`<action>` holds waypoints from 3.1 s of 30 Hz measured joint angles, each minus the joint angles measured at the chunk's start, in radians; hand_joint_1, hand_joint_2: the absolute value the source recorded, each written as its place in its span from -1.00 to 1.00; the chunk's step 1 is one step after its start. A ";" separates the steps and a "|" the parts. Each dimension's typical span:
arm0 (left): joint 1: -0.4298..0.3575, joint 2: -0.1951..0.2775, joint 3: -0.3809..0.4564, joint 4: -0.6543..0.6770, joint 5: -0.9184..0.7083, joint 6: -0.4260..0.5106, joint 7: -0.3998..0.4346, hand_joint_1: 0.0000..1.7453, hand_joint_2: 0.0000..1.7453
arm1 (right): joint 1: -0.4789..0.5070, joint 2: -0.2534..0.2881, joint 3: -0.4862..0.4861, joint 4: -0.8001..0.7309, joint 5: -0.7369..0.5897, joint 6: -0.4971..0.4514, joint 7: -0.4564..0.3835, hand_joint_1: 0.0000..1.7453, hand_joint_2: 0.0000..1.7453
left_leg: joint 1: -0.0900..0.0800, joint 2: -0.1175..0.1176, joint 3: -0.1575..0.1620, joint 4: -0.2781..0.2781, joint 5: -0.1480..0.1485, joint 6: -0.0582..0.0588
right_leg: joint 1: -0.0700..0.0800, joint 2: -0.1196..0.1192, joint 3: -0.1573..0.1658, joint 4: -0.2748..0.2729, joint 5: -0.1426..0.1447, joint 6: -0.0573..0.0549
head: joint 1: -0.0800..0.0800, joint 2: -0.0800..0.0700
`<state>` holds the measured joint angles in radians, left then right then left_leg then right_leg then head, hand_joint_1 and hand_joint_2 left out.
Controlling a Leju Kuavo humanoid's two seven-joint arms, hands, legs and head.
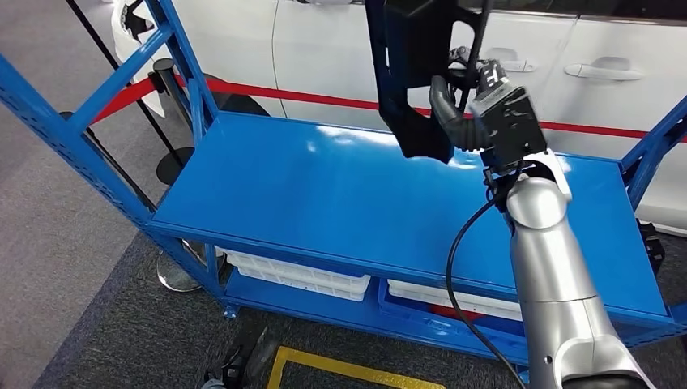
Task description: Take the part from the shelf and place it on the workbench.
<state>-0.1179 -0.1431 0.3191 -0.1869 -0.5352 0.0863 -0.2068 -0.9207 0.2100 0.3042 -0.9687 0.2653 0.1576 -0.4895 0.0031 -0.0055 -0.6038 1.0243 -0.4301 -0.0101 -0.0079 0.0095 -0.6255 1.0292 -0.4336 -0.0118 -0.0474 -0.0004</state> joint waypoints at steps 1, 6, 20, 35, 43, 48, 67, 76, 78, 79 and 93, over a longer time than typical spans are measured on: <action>0.001 0.000 0.004 0.000 0.002 0.001 -0.001 -1.00 1.00 | 0.011 -0.006 -0.002 -0.035 -0.051 0.037 0.011 1.00 1.00 | 0.000 0.000 0.001 -0.008 0.000 0.005 | 0.000 0.000 0.000 -0.002 0.001 0.006 | 0.000 0.000; 0.005 -0.001 0.026 0.000 0.012 0.001 -0.012 -1.00 1.00 | 0.097 -0.065 -0.001 -0.199 -0.313 0.223 0.071 1.00 1.00 | 0.009 0.000 0.011 -0.029 0.010 0.031 | -0.001 -0.003 -0.068 0.148 -0.089 0.027 | 0.001 0.000; 0.030 -0.002 0.069 0.000 0.023 0.002 -0.049 -1.00 1.00 | 0.471 -0.242 0.106 -0.489 -0.563 0.451 0.042 1.00 1.00 | 0.009 -0.001 -0.018 0.065 -0.065 -0.015 | -0.005 -0.007 0.002 -0.006 0.003 -0.007 | 0.000 0.000; 0.028 -0.004 0.062 0.000 -0.017 0.101 -0.001 -1.00 1.00 | 0.608 -0.297 0.132 -0.561 -0.506 0.391 0.048 1.00 1.00 | 0.005 0.002 0.039 -0.034 -0.006 0.032 | -0.001 -0.009 -0.009 0.040 -0.033 0.027 | 0.000 0.000; 0.024 -0.008 0.069 0.000 -0.015 0.093 0.043 -1.00 1.00 | 0.605 -0.305 0.132 -0.557 -0.499 0.361 0.066 1.00 1.00 | 0.003 0.000 0.022 -0.012 -0.005 0.029 | -0.008 -0.008 -0.006 0.087 -0.047 0.034 | 0.000 0.000; 0.025 -0.009 0.070 0.000 -0.013 0.087 0.052 -1.00 1.00 | 0.604 -0.305 0.132 -0.559 -0.501 0.342 0.076 1.00 1.00 | 0.001 -0.002 0.007 0.001 -0.003 0.003 | -0.003 -0.005 0.021 0.008 -0.014 0.007 | -0.002 0.000; 0.027 -0.008 0.071 0.000 -0.022 0.072 0.061 -1.00 1.00 | 0.634 -0.298 0.115 -0.585 -0.495 0.320 0.093 1.00 1.00 | 0.000 0.010 0.070 -0.051 -0.015 0.043 | -0.006 -0.010 -0.105 0.103 -0.042 0.032 | -0.004 0.000; 0.027 -0.009 0.072 0.000 -0.032 0.069 0.073 -1.00 1.00 | 0.640 -0.299 0.103 -0.590 -0.494 0.320 0.093 1.00 1.00 | -0.002 0.009 -0.055 -0.002 0.058 0.016 | -0.004 -0.006 0.106 0.008 -0.088 0.026 | -0.008 0.000; 0.029 -0.009 0.072 0.000 -0.036 0.069 0.085 -1.00 1.00 | 0.642 -0.299 0.100 -0.593 -0.494 0.320 0.093 1.00 1.00 | -0.002 0.007 -0.059 -0.003 0.073 0.003 | -0.001 -0.005 0.101 0.001 -0.079 0.011 | -0.011 0.000; 0.031 -0.009 0.072 0.000 -0.038 0.069 0.092 -1.00 1.00 | 0.643 -0.299 0.099 -0.594 -0.494 0.321 0.092 1.00 1.00 | 0.000 0.006 -0.065 0.001 0.068 -0.003 | -0.002 -0.007 0.094 -0.002 -0.071 0.003 | -0.011 0.000; 0.041 -0.003 0.072 0.000 -0.030 0.075 0.112 -1.00 1.00 | 0.630 -0.291 0.090 -0.600 -0.517 0.338 0.095 1.00 1.00 | -0.015 0.005 0.140 -0.042 -0.093 0.020 | 0.000 -0.020 -0.054 -0.014 0.090 0.007 | -0.013 0.000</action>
<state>-0.0768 -0.1462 0.3913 -0.1865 -0.5650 0.1613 -0.0944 -0.2910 -0.0806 0.3941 -1.5685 -0.2515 0.4961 -0.3949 -0.0115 -0.0007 -0.4635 0.9826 -0.5232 0.0103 -0.0078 -0.0105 -0.6798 1.0156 -0.3434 -0.0044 -0.0602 -0.0004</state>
